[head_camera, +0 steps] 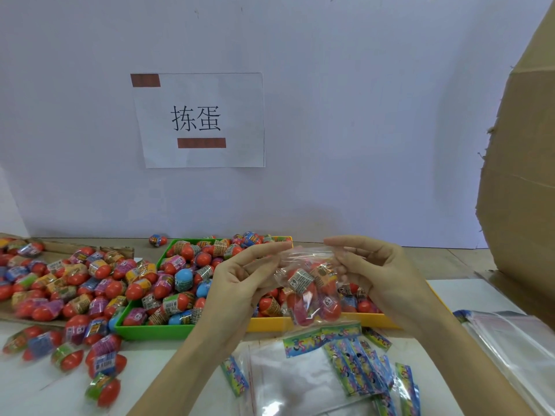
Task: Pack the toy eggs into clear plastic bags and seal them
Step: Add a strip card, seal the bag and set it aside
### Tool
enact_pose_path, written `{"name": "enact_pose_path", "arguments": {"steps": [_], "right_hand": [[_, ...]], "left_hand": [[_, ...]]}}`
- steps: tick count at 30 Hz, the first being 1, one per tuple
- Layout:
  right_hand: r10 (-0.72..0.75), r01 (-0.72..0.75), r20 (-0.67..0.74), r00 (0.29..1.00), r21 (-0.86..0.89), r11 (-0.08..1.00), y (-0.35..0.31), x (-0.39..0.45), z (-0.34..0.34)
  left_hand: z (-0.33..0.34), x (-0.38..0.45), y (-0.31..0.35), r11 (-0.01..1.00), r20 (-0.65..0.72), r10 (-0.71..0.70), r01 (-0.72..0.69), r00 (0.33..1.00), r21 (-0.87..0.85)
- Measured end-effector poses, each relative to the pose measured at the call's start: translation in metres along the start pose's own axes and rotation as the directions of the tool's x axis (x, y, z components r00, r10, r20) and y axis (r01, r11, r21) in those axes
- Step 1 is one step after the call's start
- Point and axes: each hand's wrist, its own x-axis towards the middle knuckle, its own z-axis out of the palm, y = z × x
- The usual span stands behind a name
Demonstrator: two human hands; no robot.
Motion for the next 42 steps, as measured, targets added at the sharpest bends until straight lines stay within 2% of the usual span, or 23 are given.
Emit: {"name": "enact_pose_path", "arguments": {"steps": [6, 18, 25, 34, 42], "right_hand": [[-0.045, 0.045, -0.004, 0.999, -0.007, 0.999, -0.003, -0.001, -0.001], [-0.047, 0.059, 0.082, 0.996, -0.153, 0.986, -0.009, -0.004, -0.005], [-0.065, 0.095, 0.117, 0.991, -0.279, 0.956, -0.014, -0.007, -0.007], [-0.104, 0.138, 0.119, 0.987, -0.328, 0.934, -0.021, -0.009, -0.003], [-0.106, 0.142, 0.127, 0.986, -0.325, 0.935, -0.021, -0.008, -0.005]], "left_hand": [[-0.001, -0.001, 0.004, 0.998, 0.078, 0.051, -0.048, 0.996, -0.042], [-0.016, -0.003, 0.009, 0.961, 0.298, 0.126, -0.191, 0.946, 0.202], [-0.017, -0.004, 0.013, 0.916, 0.326, 0.136, -0.244, 0.935, 0.318], [-0.022, -0.004, 0.015, 0.847, 0.343, 0.146, -0.296, 0.928, 0.442], [-0.023, -0.002, 0.014, 0.838, 0.352, 0.117, -0.282, 0.929, 0.466]]}}
